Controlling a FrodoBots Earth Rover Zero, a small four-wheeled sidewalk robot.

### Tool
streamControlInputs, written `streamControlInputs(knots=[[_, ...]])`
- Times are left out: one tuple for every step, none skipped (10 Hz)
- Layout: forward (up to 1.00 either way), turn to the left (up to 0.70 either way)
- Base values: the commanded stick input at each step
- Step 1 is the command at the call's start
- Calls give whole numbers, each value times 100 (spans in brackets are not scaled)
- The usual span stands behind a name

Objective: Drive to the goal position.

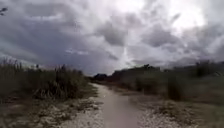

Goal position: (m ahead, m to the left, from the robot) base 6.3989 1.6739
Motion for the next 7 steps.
streamControlInputs(knots=[[85,0],[85,0],[85,0],[85,0],[85,0],[85,0],[85,3]])
